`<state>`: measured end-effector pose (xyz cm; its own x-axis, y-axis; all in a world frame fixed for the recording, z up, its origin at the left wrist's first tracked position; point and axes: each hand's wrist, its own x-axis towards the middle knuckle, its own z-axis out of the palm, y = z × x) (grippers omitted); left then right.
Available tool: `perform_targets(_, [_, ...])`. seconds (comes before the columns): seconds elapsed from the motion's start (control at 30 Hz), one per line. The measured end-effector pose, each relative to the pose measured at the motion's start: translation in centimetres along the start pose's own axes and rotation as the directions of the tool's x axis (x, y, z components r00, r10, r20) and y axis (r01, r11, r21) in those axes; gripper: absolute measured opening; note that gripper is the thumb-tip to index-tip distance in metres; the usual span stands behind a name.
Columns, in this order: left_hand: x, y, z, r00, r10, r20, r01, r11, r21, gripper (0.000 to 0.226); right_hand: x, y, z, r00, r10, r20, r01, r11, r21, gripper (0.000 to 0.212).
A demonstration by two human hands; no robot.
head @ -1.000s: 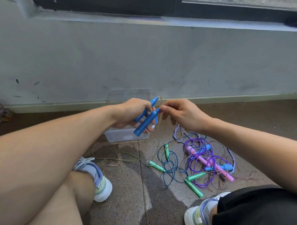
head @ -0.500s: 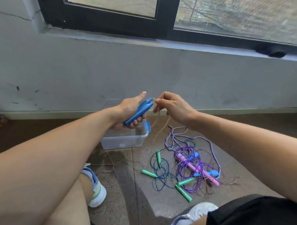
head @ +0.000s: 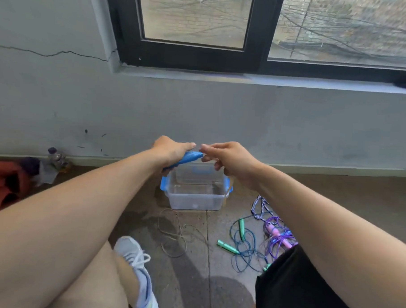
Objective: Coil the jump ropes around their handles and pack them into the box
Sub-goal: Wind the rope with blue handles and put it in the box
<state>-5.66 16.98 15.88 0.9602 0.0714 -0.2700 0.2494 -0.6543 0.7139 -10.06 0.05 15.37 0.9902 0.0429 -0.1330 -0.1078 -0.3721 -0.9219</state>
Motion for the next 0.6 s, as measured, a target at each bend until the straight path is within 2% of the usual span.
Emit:
perform_targets(0.07, [0.7, 0.0, -0.6, 0.996, 0.031, -0.089, -0.024, 0.996, 0.083, 0.054, 0.2, -0.3, 0.9, 1.000, -0.021, -0.012, 0.021, 1.000, 0.008, 0.027])
perform_targets(0.17, [1.7, -0.4, -0.4, 0.991, 0.080, -0.105, -0.068, 0.992, 0.107, 0.048, 1.4, -0.2, 1.6, 0.995, -0.002, -0.097, 0.014, 0.992, 0.122, 0.018])
perform_targets(0.3, [1.7, -1.1, 0.9, 0.923, 0.322, -0.208, -0.305, 0.946, 0.110, 0.054, 2.8, 1.0, 0.7, 0.992, 0.055, -0.118, -0.028, 0.976, 0.216, 0.020])
perform_targets(0.37, [1.7, -1.7, 2.0, 0.893, 0.383, -0.238, -0.370, 0.924, 0.096, 0.057, 3.5, 2.0, 0.7, 0.987, 0.062, -0.151, -0.021, 0.966, 0.258, 0.019])
perform_targets(0.4, [2.0, -2.0, 2.5, 0.891, 0.395, -0.224, -0.382, 0.919, 0.100, 0.056, 3.9, 2.5, 0.9, 0.984, 0.068, -0.167, -0.019, 0.959, 0.283, 0.018])
perform_targets(0.47, [2.8, -2.5, 3.5, 0.906, 0.408, -0.112, -0.388, 0.906, 0.169, 0.064, 4.6, 3.3, 1.2, 0.976, 0.089, -0.198, -0.020, 0.944, 0.329, 0.014])
perform_targets(0.53, [3.9, -2.5, 4.2, 0.881, 0.472, 0.040, -0.449, 0.803, 0.393, 0.087, 5.5, 3.9, 1.0, 0.966, 0.109, -0.234, -0.015, 0.929, 0.371, 0.011])
perform_targets(0.57, [4.4, -2.5, 4.5, 0.859, 0.507, 0.072, -0.473, 0.731, 0.491, 0.087, 6.0, 4.1, 0.7, 0.964, 0.112, -0.243, -0.014, 0.927, 0.374, 0.011])
perform_targets(0.6, [5.0, -2.5, 4.8, 0.842, 0.535, 0.067, -0.481, 0.689, 0.542, 0.077, 6.3, 4.4, 0.4, 0.963, 0.117, -0.243, -0.020, 0.930, 0.368, 0.013])
